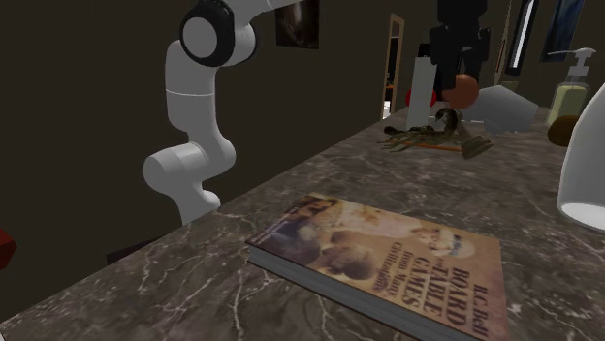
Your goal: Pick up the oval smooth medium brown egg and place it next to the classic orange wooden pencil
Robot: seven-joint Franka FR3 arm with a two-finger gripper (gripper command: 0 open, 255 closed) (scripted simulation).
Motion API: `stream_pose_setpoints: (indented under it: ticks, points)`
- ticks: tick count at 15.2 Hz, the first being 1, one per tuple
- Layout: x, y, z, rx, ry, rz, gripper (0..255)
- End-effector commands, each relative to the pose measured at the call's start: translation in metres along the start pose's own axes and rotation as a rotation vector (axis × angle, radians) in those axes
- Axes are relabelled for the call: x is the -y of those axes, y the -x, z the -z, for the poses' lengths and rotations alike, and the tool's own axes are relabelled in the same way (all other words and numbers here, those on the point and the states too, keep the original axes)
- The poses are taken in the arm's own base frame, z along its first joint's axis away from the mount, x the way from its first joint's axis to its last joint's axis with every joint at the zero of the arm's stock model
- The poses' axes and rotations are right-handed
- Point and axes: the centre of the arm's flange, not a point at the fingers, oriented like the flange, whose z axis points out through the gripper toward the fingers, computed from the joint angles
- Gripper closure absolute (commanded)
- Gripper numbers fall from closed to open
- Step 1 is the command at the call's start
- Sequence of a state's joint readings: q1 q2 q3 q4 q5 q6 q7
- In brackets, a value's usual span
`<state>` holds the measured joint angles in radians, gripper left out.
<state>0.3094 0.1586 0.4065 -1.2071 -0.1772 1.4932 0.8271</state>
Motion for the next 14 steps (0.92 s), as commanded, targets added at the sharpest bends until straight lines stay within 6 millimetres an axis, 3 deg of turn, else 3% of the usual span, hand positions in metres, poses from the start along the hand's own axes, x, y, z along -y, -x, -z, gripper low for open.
stream_pose_setpoints:
  ticks: [1,14]
  points:
    - [0.001,0.001,-0.010,-0.001,-0.001,0.000,255]
    - [-0.001,0.013,-0.077,-0.001,-0.001,0.000,255]
